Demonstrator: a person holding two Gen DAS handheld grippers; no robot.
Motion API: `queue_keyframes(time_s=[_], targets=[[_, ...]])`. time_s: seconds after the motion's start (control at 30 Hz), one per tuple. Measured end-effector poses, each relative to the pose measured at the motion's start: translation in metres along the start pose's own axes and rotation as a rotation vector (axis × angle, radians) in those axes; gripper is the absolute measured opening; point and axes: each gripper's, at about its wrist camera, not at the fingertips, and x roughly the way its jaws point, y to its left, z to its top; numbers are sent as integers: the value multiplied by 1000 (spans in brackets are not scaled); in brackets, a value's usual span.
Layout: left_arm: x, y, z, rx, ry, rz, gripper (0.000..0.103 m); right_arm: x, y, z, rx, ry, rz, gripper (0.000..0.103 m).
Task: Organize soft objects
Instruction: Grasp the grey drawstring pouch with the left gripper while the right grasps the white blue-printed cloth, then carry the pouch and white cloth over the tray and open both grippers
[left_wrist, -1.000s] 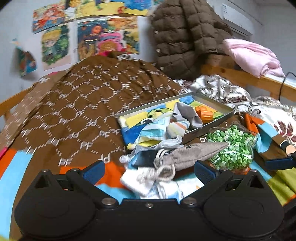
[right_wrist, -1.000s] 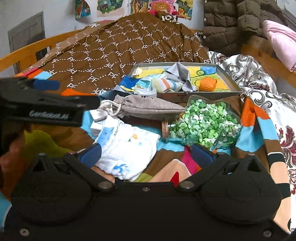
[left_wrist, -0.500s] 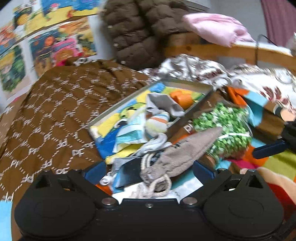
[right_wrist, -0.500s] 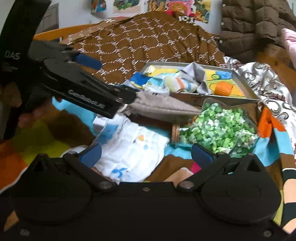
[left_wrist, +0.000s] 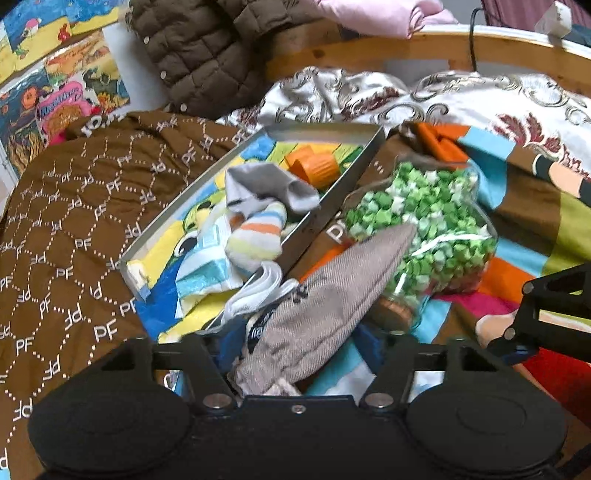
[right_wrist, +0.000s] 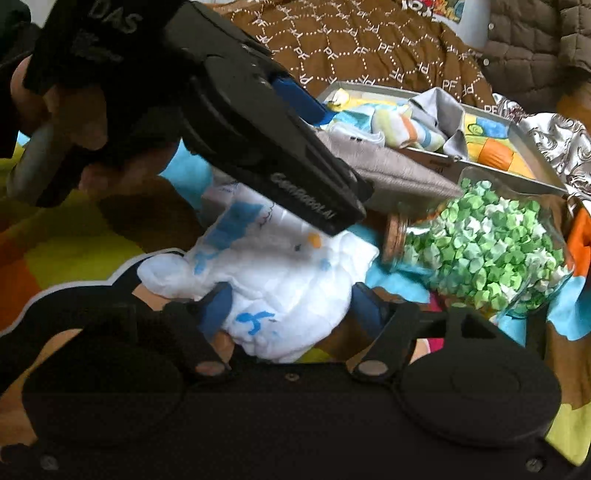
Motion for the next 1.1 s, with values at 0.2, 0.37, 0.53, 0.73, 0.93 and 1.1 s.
queue_keyframes(time_s=[0.2,0.37,0.53,0.73,0.93,1.1], targets=[[4,1,-1,8,25,3,41,3,4,0,7,4,-16,25],[-1,5,3,-53,32,4,29,-1,-7,0,39,4,-17,7],[-10,14,3,-149,38,5,19,-11,-8,-1,33,2,-30,2],[-39,18,-2,-240,-7,33,18,-39,-13,-3,14,-40,-65,2],[-71,14,-5,-323,-48,65,18,-77,-30,-4,-19,-95,-112,2],[-98,3,-10,-382,-75,81,18,-109,-46,1,-52,-131,-147,2]])
